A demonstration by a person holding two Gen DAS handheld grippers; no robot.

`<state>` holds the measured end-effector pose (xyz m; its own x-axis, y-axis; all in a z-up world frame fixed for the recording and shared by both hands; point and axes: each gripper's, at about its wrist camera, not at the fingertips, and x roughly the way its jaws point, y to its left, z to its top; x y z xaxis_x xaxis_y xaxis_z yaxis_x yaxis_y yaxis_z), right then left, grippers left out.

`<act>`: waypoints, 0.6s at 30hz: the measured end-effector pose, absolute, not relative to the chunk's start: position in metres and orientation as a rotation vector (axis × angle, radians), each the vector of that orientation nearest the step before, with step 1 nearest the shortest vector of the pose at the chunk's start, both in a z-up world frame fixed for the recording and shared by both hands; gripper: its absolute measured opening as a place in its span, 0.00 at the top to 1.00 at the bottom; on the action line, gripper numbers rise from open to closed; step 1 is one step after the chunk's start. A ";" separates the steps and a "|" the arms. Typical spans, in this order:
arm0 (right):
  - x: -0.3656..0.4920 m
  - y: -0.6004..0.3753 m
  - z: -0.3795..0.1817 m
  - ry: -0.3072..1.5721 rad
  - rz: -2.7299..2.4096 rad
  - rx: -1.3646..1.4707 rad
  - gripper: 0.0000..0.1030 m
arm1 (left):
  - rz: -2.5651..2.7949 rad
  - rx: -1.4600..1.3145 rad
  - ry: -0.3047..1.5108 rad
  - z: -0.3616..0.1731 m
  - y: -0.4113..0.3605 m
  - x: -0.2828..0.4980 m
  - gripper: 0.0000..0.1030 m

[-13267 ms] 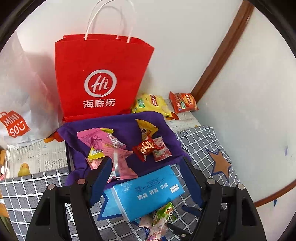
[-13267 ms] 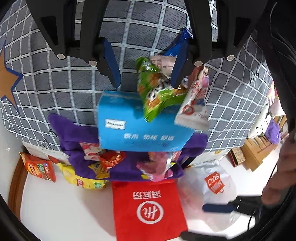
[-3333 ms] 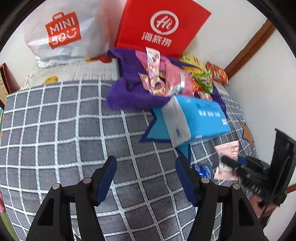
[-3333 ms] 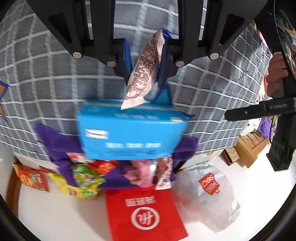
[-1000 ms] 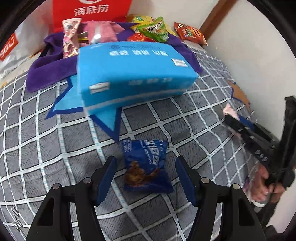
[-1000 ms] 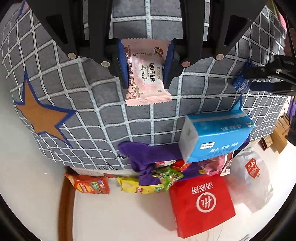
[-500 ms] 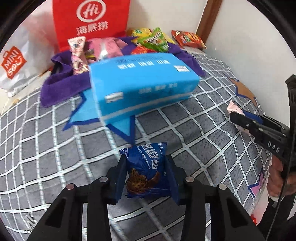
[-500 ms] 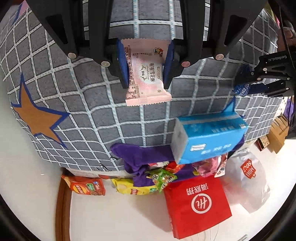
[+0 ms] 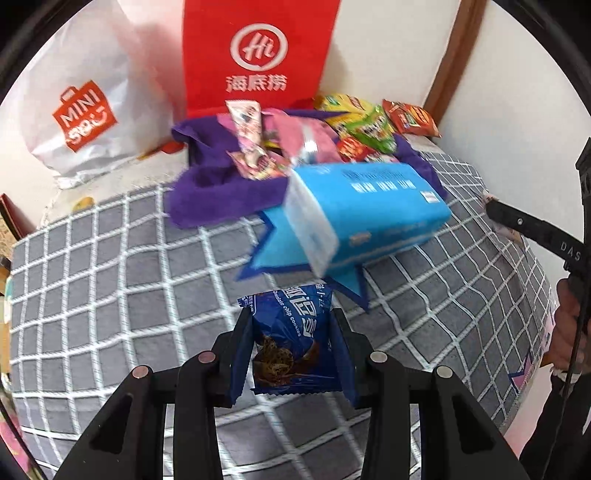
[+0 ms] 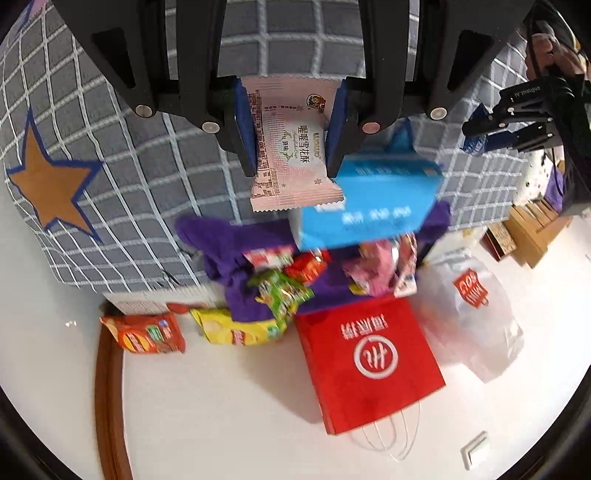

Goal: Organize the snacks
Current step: 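Grasp the blue biscuit packet with the left tool while the right tool holds the pink packet, then lift the pink and blue packets and carry them over the purple towel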

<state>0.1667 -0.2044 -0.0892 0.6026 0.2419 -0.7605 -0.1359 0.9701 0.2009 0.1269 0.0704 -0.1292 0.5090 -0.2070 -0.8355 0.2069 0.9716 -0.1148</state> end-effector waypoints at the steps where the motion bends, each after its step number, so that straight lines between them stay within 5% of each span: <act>1: 0.169 -0.203 -0.087 0.895 0.222 0.128 0.65 | -0.242 0.000 1.002 -0.125 0.075 0.128 0.63; 18: 0.207 -0.180 -0.055 0.825 0.268 0.080 0.65 | -0.256 -0.029 0.914 -0.053 0.087 0.145 0.63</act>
<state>0.2066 -0.1803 -0.0553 0.6467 0.2661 -0.7148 -0.2045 0.9634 0.1736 0.1452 0.0869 -0.0534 0.5824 -0.2320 -0.7791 0.2072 0.9691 -0.1336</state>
